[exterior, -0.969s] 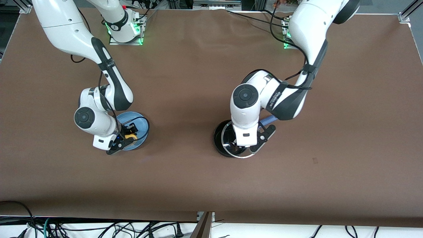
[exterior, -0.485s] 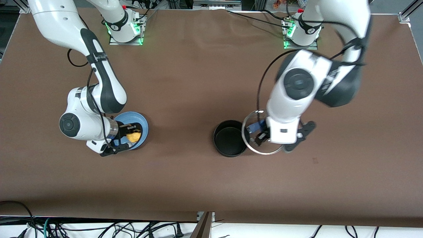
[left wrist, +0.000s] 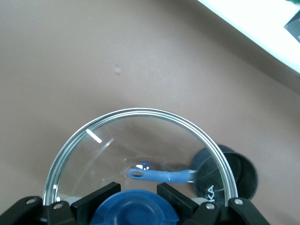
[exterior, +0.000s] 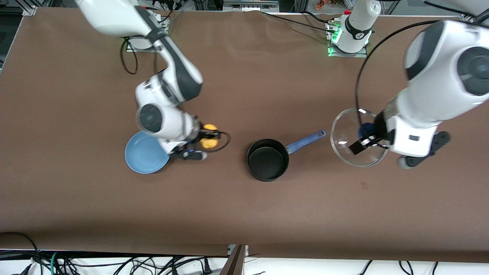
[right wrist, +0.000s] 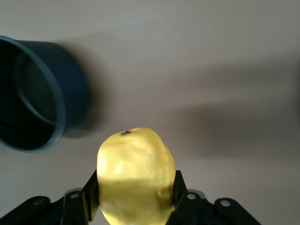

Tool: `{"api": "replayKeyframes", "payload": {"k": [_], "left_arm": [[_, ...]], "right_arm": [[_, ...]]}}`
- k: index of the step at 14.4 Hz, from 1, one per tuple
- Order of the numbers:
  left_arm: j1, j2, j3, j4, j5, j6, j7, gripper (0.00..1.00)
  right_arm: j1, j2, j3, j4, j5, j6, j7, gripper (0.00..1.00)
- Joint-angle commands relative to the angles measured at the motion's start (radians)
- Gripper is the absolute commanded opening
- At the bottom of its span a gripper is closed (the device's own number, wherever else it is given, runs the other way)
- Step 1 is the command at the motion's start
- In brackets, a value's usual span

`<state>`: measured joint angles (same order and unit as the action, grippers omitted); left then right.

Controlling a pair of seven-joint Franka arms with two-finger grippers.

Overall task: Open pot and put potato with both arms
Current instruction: 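Carry the potato over the pot while the left gripper moves the lid aside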

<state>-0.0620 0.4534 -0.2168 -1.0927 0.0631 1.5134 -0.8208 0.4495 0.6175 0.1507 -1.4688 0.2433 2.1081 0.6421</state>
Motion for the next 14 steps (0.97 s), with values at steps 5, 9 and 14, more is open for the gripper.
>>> {"api": "replayKeyframes", "payload": {"k": [5, 9, 14], "left_arm": [[0.198, -0.081, -0.012, -0.019, -0.048, -0.098, 0.369, 0.41], [0.284, -0.081, -0.007, -0.019, -0.046, -0.102, 0.531, 0.41], [0.332, -0.081, 0.004, -0.024, -0.031, -0.096, 0.681, 0.41]], "right_arm": [[0.167, 0.214, -0.005, 0.177, 0.011, 0.384, 0.372, 0.17], [0.185, 0.280, -0.006, 0.237, 0.005, 0.483, 0.386, 0.31], [0.178, 0.259, -0.016, 0.239, -0.012, 0.437, 0.373, 1.00]]}}
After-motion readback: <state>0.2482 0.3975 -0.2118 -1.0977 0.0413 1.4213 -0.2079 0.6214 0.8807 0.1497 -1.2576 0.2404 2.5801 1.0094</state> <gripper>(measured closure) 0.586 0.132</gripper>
